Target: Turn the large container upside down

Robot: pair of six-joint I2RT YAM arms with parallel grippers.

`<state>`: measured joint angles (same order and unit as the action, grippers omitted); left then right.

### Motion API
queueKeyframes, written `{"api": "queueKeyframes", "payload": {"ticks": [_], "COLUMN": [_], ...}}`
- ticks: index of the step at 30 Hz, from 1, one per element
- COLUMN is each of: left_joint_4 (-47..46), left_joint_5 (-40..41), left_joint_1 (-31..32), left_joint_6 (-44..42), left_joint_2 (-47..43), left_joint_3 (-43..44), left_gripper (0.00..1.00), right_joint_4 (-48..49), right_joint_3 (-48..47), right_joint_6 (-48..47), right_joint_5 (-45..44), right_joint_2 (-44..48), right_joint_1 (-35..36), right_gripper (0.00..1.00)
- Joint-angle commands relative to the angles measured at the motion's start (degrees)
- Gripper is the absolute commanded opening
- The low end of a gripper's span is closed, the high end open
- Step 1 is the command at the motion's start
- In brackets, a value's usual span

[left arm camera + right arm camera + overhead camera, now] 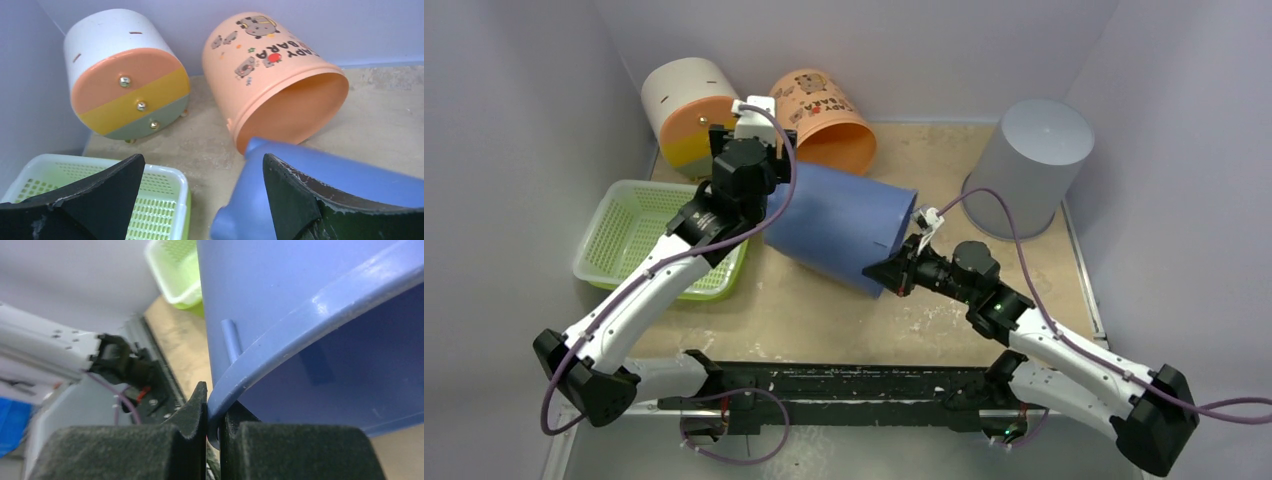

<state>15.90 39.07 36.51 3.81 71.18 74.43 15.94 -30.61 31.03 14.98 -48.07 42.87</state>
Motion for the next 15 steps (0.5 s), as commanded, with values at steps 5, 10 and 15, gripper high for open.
{"api": "queueKeyframes", "payload": {"ticks": [5, 10, 15], "left_joint_4": [6.44, 7.45, 7.35], "left_joint_5": [2.58, 3.37, 2.86], "left_joint_1": [0.22, 0.18, 0.23], "left_joint_6": [-1.99, -2.93, -2.94], "left_joint_2": [-4.75, -5.05, -4.56], "left_joint_3": [5.97, 6.94, 6.29], "left_gripper": [0.85, 0.85, 0.85], "right_joint_4": [44.08, 67.63, 75.44], "right_joint_3": [4.04, 9.46, 17.37], "right_joint_6": [11.2, 19.0, 22.51], "right_joint_5": [13.63, 13.76, 13.07], "right_joint_2": [-11.95, -18.86, -21.17], "right_joint_1": [1.78, 2.39, 2.26], "right_gripper": [0.0, 0.0, 0.0]}}
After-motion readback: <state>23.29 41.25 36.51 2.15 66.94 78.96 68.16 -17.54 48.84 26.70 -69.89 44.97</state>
